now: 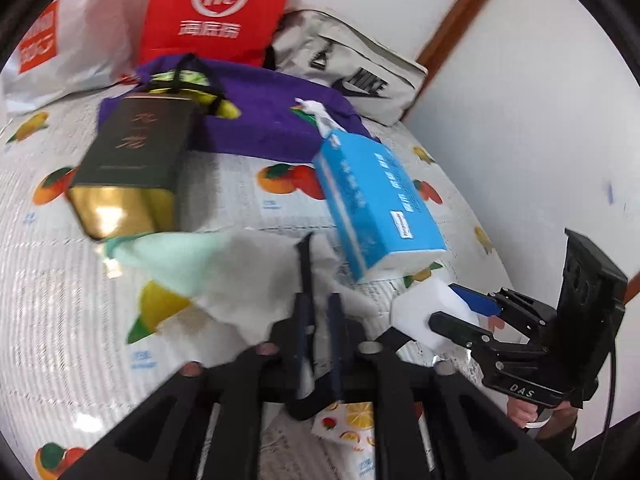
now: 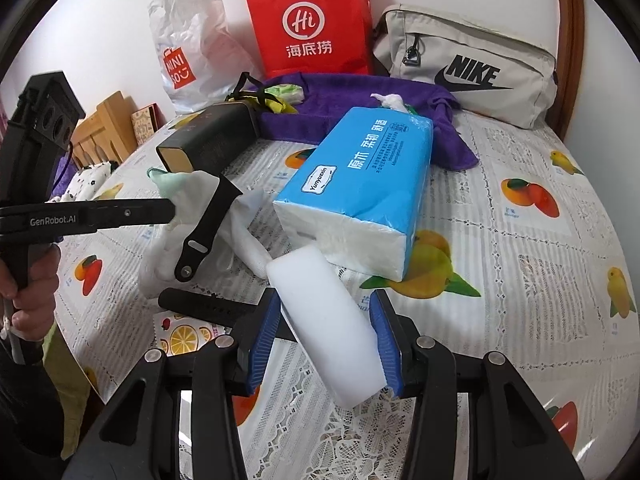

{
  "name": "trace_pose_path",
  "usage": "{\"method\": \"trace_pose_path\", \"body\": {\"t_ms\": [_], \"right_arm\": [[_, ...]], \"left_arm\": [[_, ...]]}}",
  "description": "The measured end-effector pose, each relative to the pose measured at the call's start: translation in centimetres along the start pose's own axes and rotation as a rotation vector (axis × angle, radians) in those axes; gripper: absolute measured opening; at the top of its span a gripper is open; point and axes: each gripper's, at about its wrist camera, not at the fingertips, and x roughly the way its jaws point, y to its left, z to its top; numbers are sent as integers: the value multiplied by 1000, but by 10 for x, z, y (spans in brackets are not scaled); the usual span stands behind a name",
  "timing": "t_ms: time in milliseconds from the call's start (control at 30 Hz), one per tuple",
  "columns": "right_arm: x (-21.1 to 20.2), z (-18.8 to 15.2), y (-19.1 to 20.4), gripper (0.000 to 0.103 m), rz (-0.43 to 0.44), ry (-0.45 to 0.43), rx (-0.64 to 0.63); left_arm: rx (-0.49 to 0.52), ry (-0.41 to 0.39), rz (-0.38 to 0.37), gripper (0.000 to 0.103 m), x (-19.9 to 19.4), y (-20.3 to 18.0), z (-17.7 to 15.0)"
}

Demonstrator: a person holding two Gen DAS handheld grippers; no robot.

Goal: Organize soft objects

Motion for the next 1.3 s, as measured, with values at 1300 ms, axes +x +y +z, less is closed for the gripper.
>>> {"method": "trace_pose_path", "body": {"t_ms": [1300], "right_arm": [[-2, 1, 12, 45, -28, -15, -22]], "left_arm": [[-217, -30, 178, 4, -31, 96, -28]]}}
